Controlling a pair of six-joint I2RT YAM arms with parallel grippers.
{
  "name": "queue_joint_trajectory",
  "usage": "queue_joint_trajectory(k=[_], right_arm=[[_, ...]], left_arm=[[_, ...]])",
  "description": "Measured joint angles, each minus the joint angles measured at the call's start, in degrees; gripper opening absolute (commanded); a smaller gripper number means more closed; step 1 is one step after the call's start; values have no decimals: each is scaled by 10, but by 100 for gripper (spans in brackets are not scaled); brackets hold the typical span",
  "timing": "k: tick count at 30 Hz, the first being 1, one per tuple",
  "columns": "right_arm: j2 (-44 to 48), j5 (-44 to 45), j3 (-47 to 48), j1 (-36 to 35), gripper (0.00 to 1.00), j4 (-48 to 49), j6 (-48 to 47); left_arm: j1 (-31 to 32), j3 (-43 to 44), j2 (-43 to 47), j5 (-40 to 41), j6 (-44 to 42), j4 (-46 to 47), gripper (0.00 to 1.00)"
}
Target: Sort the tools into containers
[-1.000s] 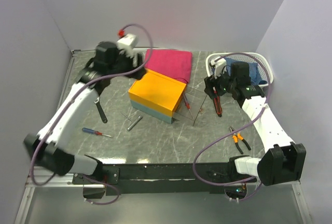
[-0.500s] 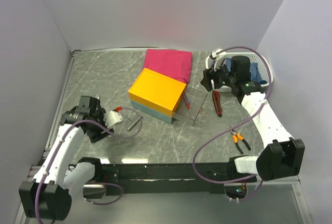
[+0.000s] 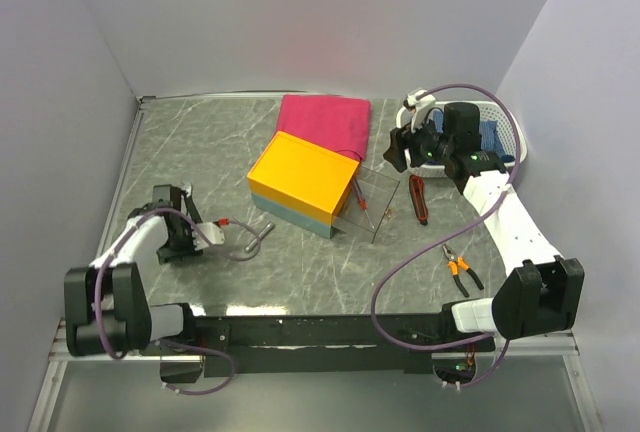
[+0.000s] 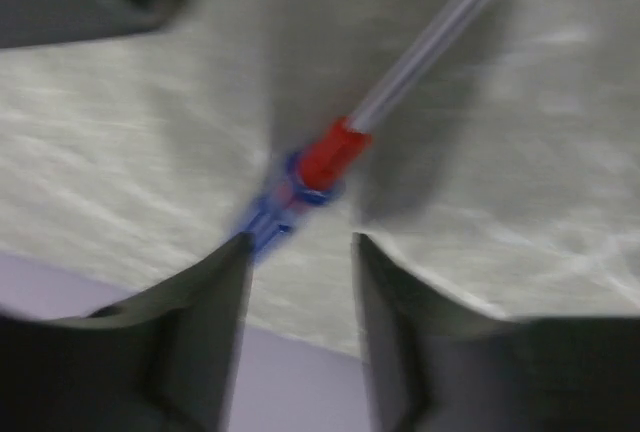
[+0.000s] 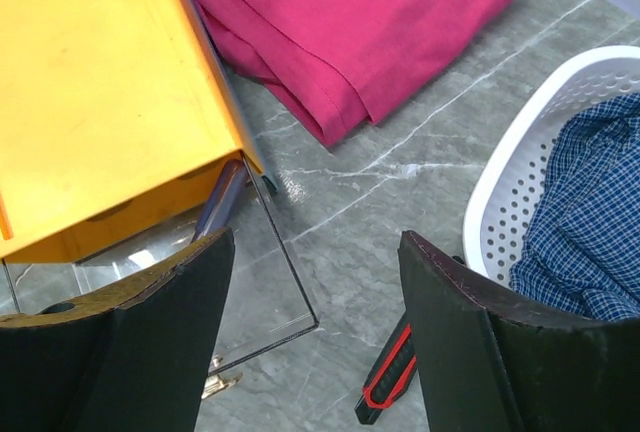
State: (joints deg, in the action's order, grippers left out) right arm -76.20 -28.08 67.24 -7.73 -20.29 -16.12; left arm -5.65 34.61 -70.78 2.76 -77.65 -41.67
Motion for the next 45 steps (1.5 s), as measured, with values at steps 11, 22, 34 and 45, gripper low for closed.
queue_joint_trajectory(k=[11,22,34,45], right_arm=[[0,-1,0,0,74,-7,-3],[0,0,0,0,74,-7,-10],[0,2,3,0,73,-34,-30],[7,-3,9,0,73,-67,-44]], left_arm=[[-5,70,-50,-26,-11,-12,6],[-6,78,-8,-47,6,-48,50],[-6,85,-87,-59,71,12,48],[-6,91,-115,-90,134,15,5]])
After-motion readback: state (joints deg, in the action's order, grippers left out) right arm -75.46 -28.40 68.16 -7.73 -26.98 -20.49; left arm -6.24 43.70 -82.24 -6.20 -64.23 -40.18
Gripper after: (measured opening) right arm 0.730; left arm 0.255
